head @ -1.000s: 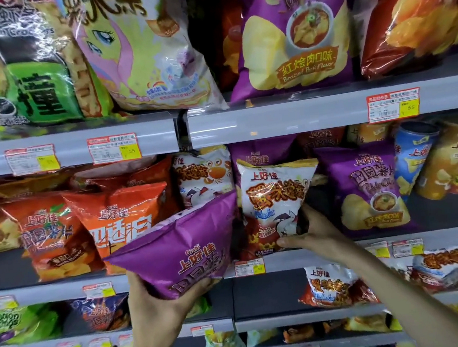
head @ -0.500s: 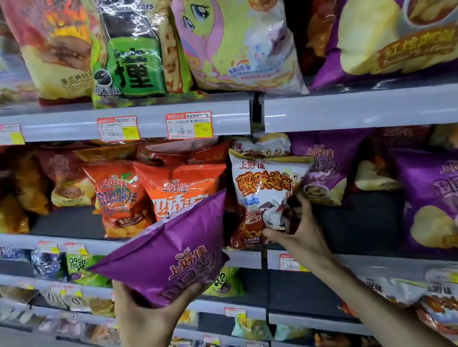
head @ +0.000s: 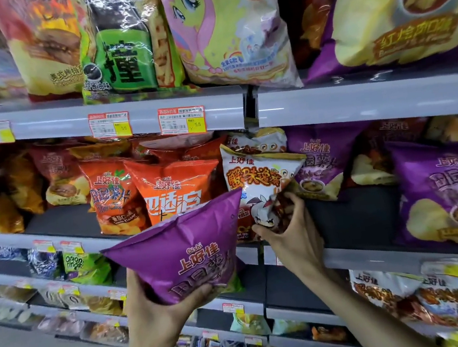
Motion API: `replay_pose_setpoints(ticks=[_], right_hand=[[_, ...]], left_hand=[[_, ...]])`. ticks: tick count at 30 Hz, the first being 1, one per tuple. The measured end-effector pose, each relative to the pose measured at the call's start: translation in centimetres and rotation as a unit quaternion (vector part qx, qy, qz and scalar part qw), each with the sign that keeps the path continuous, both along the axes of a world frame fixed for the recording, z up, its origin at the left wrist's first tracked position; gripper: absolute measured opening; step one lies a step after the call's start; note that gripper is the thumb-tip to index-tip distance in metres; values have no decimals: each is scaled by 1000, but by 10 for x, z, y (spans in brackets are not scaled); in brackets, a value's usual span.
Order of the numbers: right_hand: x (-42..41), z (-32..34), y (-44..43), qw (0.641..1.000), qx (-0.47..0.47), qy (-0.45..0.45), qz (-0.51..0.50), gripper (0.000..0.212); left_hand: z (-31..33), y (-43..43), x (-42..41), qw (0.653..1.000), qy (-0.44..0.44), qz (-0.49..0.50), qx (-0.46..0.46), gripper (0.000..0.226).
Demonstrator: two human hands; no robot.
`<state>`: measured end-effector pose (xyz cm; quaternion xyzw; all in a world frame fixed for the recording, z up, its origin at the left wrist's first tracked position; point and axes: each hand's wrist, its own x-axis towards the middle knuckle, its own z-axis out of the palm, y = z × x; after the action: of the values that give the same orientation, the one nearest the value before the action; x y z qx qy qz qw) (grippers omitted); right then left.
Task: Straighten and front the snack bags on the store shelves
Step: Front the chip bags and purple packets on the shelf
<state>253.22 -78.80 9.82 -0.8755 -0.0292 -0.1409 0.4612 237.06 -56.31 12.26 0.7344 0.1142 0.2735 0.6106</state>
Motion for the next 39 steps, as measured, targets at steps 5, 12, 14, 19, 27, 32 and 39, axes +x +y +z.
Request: replay_pose_setpoints(ticks=[5,12,14,19,27,32,39], right_hand=[[2,-5,-15,998,-24,15,60,104],[-27,-3,-79,977,195,-8,85,26],[-43,1,-98,970,205,12,130,45],[-62,11,-130,963,157,82,202,69],[-27,15,-161,985,144,56,74,81],[-6,6,-163,989,90,99,57,100],[7,10,-166,981,8,176,82,81]], left_hand=[[2,-18,9,999,18,-48,2,100],[24,-70,42,989,12,-143,-35,86],[28,-91,58,984,9,-170,-50,83],[35,-146,102,971,2,-233,-46,76],[36,-188,144,960,22,-278,29,71],[26,-184,139,958,40,-272,85,77],[12,-170,134,945,75,-277,156,82]])
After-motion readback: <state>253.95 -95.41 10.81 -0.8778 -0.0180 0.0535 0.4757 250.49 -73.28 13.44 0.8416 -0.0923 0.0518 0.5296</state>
